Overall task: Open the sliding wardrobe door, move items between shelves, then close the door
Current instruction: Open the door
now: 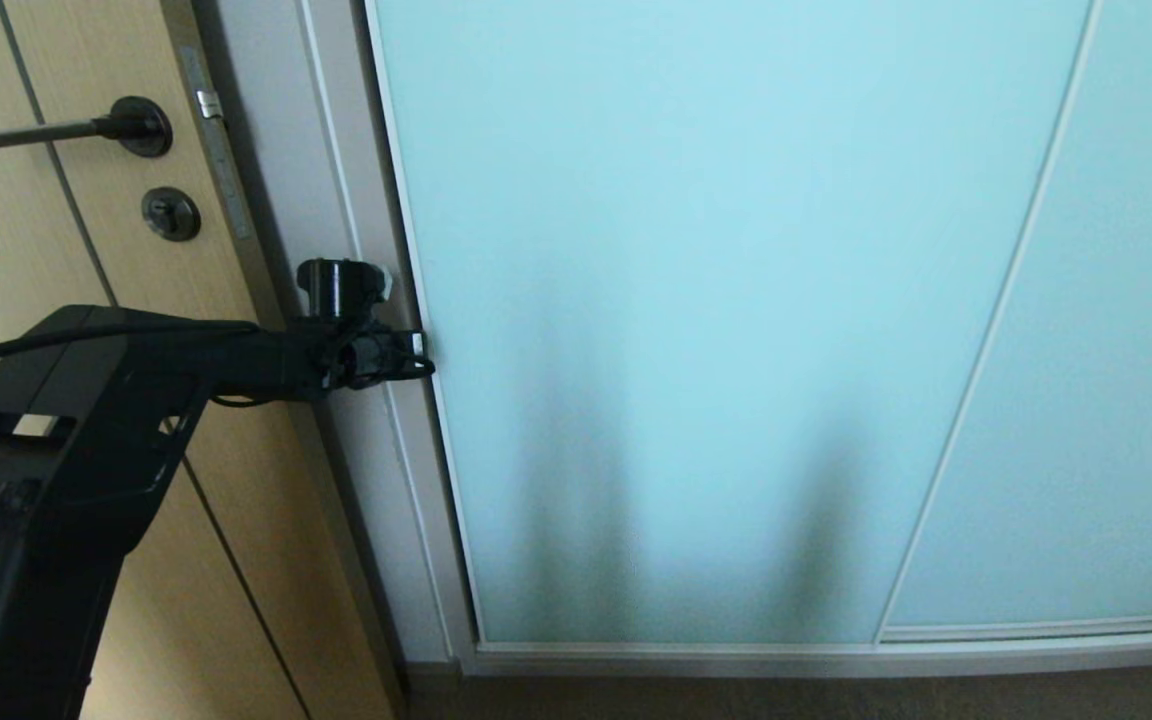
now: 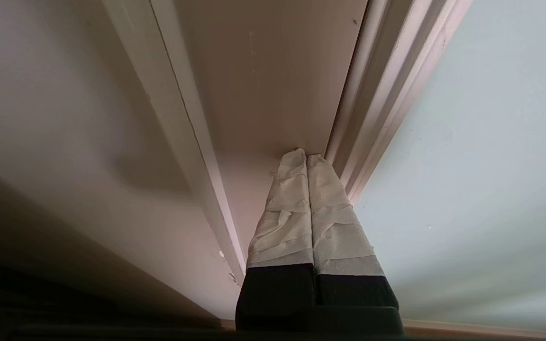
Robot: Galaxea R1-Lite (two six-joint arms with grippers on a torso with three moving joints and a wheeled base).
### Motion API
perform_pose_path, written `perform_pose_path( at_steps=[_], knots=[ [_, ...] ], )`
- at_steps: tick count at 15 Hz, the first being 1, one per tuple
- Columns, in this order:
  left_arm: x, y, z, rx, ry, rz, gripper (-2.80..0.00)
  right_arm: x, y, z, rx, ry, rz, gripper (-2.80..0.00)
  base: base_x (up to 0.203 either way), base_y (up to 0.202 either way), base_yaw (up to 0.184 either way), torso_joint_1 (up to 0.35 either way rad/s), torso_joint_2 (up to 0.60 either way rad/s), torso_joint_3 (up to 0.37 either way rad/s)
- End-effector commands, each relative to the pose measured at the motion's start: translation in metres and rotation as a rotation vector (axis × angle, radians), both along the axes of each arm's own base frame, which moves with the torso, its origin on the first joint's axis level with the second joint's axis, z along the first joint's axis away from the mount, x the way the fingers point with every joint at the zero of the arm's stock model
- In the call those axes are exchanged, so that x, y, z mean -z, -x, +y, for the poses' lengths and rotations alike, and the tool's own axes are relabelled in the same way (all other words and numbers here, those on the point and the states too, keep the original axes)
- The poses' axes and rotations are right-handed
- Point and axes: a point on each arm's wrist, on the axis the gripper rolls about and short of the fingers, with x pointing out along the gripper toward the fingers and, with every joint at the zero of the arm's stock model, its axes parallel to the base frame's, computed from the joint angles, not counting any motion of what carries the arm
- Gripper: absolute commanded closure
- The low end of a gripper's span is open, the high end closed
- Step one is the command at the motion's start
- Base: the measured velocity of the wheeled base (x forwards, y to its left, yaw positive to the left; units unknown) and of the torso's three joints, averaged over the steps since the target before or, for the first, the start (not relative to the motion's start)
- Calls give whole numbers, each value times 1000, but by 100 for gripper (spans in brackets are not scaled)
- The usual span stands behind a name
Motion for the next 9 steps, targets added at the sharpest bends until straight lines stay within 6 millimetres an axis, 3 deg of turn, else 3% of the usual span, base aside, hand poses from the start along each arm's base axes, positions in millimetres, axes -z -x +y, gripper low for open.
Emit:
perform_pose_path(
  at_steps=[1, 9],
  knots=[
    [8, -5, -1, 0, 1, 2, 0, 0, 0, 0, 1, 0, 2, 0, 0, 0, 0, 0, 0, 0],
    [16, -7, -15, 27, 1, 2, 0, 0, 0, 0, 1, 0, 0, 0, 0, 0, 0, 0, 0, 0]
  ],
)
